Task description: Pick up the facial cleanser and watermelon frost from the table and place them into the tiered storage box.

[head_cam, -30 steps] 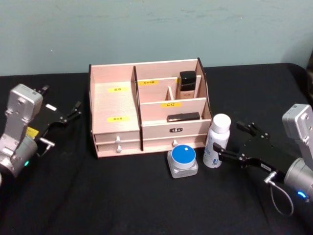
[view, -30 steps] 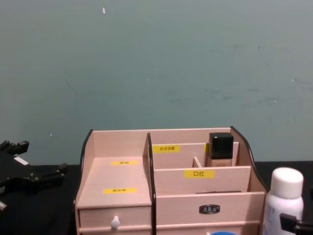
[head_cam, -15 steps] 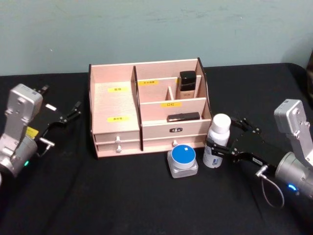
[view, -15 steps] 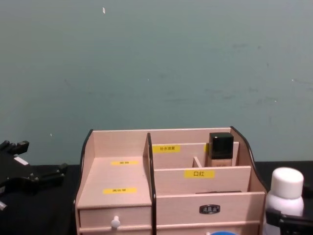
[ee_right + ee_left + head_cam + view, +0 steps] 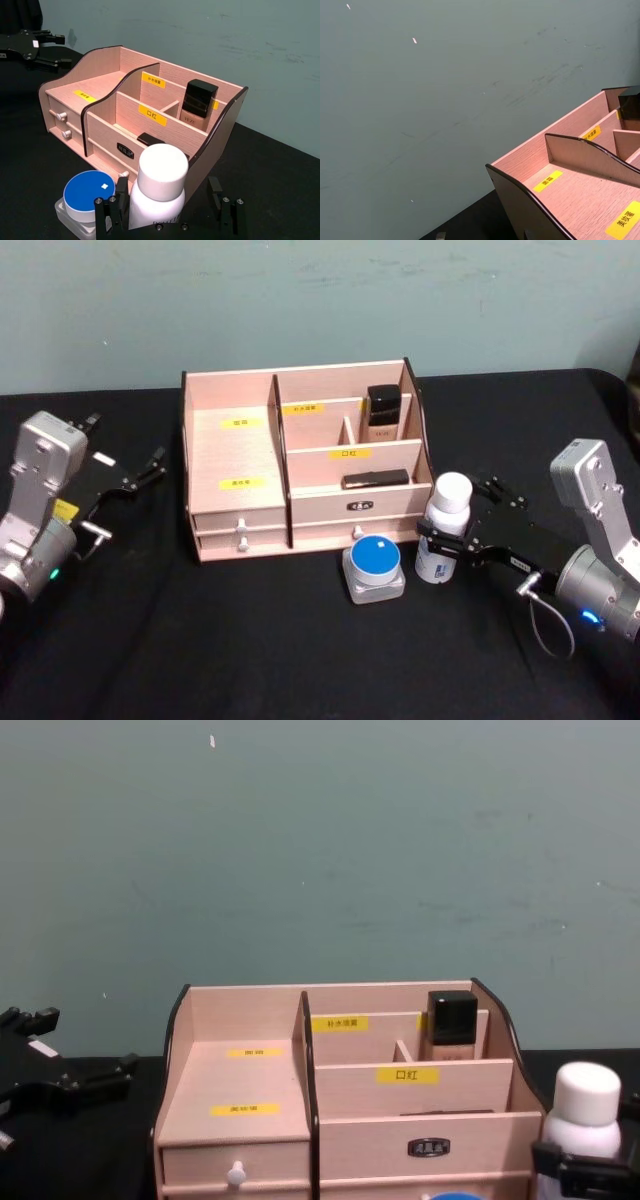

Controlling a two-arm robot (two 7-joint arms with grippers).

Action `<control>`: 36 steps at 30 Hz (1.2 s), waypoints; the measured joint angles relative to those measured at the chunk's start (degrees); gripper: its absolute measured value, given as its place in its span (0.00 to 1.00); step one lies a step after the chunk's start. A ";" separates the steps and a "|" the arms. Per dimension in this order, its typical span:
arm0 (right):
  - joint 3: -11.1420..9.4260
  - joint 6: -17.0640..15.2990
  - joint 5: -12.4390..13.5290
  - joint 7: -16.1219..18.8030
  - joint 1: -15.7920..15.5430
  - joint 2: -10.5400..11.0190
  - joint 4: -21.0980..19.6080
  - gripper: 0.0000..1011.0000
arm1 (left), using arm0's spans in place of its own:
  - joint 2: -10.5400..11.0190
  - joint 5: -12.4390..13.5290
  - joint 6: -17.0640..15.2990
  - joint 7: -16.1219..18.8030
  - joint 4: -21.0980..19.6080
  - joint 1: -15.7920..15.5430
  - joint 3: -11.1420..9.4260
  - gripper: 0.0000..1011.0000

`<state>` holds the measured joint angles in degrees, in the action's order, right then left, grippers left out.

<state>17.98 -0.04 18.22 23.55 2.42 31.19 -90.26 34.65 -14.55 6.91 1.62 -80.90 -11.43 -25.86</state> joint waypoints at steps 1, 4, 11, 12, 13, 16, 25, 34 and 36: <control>0.00 0.00 0.02 0.00 0.00 0.01 0.00 0.99 | 0.00 0.00 0.00 0.00 0.00 0.00 0.00 1.00; -0.01 0.02 0.07 0.00 -0.02 0.03 -0.01 0.99 | 0.00 0.00 0.00 0.00 0.00 0.00 0.00 1.00; -0.04 0.03 0.21 0.01 -0.05 0.05 -0.05 0.83 | 0.00 0.00 0.00 0.00 0.00 0.00 0.00 1.00; -0.04 0.03 0.23 0.01 -0.06 0.05 -0.05 0.83 | 0.00 0.00 0.00 0.00 0.00 0.00 0.00 1.00; -0.05 0.03 0.25 0.02 -0.07 0.06 -0.06 0.80 | 0.00 0.00 0.00 0.00 0.00 0.00 0.00 1.00; -0.06 0.03 0.27 0.02 -0.08 0.07 -0.07 0.71 | 0.00 0.00 0.00 0.00 0.00 0.00 0.00 1.00; -0.09 0.03 0.32 0.06 -0.09 0.11 -0.10 0.61 | 0.00 0.00 0.00 0.00 0.00 0.00 0.00 1.00; -0.33 -0.13 0.52 0.34 -0.20 -0.03 -0.11 0.61 | 0.00 0.00 0.00 0.00 0.00 0.00 0.00 1.00; -0.49 -0.24 0.64 0.52 -0.31 -0.15 -0.11 0.61 | 0.00 0.00 0.00 0.00 0.00 0.00 0.00 1.00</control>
<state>17.48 -0.28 18.86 24.07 2.11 31.04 -90.37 34.65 -14.55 6.91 1.62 -80.90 -11.43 -25.86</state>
